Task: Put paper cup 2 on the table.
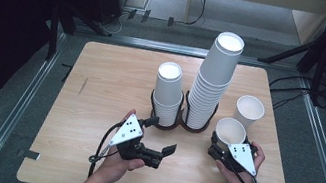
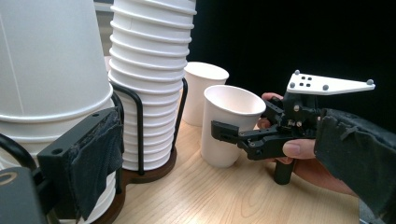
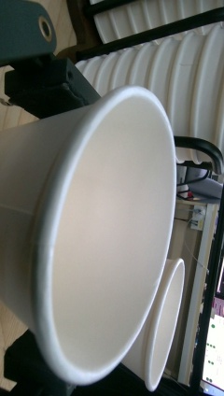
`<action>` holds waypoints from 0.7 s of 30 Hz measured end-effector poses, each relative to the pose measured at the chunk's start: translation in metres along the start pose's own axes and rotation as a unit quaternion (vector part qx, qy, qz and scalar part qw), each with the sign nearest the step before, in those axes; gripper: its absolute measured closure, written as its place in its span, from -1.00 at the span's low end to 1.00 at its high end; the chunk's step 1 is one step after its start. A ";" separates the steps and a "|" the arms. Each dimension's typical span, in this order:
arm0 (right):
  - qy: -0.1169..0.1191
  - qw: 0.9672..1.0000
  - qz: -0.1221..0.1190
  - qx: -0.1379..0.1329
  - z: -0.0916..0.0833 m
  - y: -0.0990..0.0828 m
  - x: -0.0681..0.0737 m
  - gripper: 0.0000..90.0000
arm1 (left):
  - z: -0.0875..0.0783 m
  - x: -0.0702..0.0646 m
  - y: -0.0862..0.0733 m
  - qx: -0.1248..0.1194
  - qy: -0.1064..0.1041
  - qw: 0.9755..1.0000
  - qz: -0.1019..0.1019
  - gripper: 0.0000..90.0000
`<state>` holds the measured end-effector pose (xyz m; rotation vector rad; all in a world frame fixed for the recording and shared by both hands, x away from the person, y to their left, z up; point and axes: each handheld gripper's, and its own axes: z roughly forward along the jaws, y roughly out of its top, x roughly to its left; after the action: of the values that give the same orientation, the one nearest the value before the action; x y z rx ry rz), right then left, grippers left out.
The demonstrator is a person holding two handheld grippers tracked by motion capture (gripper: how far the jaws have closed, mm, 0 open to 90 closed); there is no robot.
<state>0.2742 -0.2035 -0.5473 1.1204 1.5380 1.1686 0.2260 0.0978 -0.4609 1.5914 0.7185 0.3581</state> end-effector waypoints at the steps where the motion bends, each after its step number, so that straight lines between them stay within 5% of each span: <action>1: 0.006 1.000 0.001 0.001 0.000 0.000 0.000 -0.76 | 0.000 0.000 0.000 0.000 0.001 1.000 -0.001 -0.96; 10: 0.018 1.000 0.002 0.014 0.000 0.000 0.000 -1.00 | -0.002 0.002 0.001 -0.003 0.004 1.000 -0.002 -0.96; 21: 0.024 0.999 0.021 0.018 -0.009 0.006 -0.005 -1.00 | -0.009 0.005 0.004 -0.007 0.013 1.000 -0.003 -0.96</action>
<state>0.2669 -0.2089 -0.5388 1.1618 1.5833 1.2085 0.2256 0.1079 -0.4565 1.5737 0.7396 0.3800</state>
